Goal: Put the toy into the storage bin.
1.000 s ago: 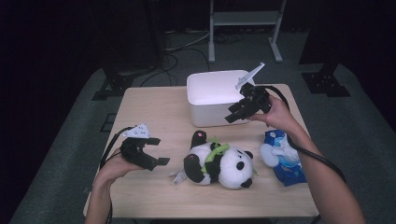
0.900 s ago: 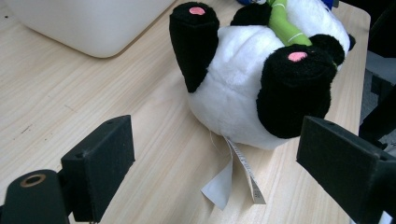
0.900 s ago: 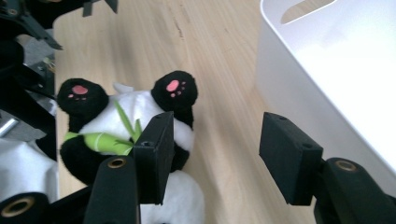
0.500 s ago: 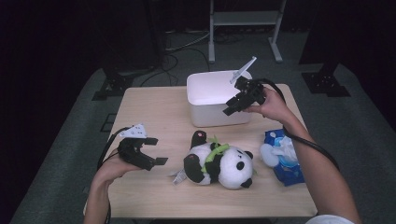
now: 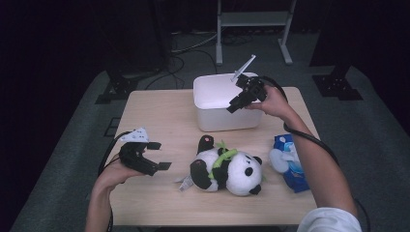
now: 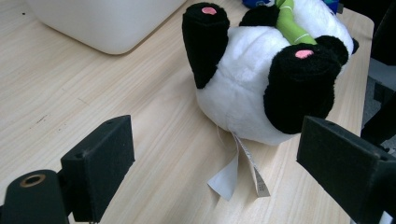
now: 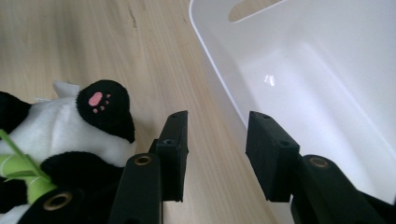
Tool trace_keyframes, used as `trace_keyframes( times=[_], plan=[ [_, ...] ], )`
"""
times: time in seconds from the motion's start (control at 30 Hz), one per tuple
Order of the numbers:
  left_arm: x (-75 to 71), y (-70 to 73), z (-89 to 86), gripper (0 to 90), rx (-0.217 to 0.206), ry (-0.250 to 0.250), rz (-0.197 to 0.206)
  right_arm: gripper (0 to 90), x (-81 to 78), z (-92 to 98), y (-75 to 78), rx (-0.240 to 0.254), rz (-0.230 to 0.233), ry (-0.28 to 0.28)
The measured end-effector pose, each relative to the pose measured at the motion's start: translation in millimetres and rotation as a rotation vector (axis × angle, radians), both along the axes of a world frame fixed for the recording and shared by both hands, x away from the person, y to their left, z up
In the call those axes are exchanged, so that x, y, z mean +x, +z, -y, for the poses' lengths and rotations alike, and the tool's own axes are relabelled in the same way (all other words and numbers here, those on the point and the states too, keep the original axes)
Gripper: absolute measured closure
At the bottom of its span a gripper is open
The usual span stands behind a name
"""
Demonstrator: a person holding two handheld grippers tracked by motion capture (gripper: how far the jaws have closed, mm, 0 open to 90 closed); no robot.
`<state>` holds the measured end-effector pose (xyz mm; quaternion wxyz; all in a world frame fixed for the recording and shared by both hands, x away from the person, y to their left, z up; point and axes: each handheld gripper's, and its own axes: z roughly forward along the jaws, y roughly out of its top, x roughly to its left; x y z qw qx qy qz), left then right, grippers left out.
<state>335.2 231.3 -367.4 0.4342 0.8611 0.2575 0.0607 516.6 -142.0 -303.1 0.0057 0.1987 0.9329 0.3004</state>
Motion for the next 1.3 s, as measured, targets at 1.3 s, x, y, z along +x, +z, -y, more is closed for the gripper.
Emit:
trace_keyframes(
  times=[1.3],
  plan=[
    [-3.3,1.4,-6.3,9.8,-0.013,0.011,0.001,80.7,1.4,-24.4,-20.8,-0.043,-0.012,0.073]
  ],
)
